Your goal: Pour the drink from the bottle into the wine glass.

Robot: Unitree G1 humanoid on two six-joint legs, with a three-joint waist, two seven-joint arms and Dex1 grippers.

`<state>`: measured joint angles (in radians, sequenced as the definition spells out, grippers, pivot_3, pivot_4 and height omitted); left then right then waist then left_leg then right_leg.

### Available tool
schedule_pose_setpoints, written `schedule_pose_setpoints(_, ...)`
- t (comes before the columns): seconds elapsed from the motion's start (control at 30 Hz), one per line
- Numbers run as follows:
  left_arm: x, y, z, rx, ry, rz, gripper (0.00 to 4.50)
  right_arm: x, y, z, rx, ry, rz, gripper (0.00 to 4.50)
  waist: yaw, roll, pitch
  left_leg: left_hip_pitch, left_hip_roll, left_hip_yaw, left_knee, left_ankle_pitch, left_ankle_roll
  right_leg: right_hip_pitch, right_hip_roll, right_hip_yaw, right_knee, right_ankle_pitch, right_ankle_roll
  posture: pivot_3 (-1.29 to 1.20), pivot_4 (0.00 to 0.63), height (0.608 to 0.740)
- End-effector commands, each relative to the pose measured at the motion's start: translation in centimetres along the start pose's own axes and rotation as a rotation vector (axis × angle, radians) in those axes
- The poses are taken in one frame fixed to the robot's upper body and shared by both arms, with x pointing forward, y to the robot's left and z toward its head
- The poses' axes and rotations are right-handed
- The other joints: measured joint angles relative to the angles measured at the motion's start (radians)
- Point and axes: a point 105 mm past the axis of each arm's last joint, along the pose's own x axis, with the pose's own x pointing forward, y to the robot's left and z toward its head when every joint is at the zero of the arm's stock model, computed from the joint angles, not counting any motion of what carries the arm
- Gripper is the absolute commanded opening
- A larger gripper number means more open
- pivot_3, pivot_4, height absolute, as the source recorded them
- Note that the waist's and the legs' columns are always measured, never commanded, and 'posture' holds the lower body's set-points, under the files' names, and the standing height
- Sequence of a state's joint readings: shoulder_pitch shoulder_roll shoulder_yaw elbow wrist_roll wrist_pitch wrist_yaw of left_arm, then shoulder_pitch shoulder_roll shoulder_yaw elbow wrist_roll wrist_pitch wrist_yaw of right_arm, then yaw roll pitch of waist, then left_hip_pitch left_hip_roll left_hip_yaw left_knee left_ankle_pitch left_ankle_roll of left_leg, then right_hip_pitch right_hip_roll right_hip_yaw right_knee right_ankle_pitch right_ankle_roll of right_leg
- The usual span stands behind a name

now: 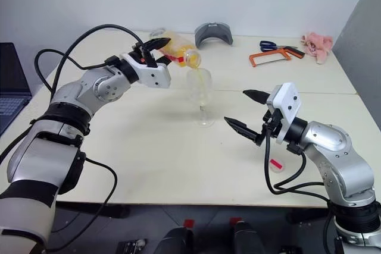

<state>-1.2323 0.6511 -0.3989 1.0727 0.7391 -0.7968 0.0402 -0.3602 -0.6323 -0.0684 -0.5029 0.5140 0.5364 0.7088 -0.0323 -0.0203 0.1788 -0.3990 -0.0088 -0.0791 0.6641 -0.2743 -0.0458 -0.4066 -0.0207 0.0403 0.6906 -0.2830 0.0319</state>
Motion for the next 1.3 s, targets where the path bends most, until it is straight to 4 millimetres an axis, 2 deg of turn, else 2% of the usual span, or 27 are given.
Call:
schedule_pose_setpoints(0.03,0.4,2.4,0.1,0.049,-0.008,0.071,1.62,-0.4,-0.2,0.8,-0.043,-0.017,-0.015,4.5,0.0,0.0,0.0,0.0,0.0,0.0,0.0,0.0,0.0,0.0,0.0,0.0,0.0,0.0,0.0,0.0,0.15,0.74)
schedule_pose_setpoints(0.27,0.5,2.5,-0.1,0.072,-0.002,0.076,1.62,-0.5,-0.5,0.9,-0.029,-0.029,-0.029,4.5,0.0,0.0,0.0,0.0,0.0,0.0,0.0,0.0,0.0,0.0,0.0,0.0,0.0,0.0,0.0,0.0,0.15,0.74)
schedule_pose_setpoints(0.73,0.8,2.7,-0.1,0.103,-0.003,0.077,1.62,0.0,-0.5,2.8,-0.019,-0.091,0.053,4.5,0.0,0.0,0.0,0.0,0.0,0.0,0.0,0.0,0.0,0.0,0.0,0.0,0.0,0.0,0.0,0.0,0.15,0.74)
schedule_pose_setpoints(1.3,0.8,2.9,0.0,0.137,-0.012,0.075,1.62,0.3,-0.3,2.2,-0.035,-0.067,0.055,4.5,0.0,0.0,0.0,0.0,0.0,0.0,0.0,0.0,0.0,0.0,0.0,0.0,0.001,0.0,0.0,0.0,0.15,0.74)
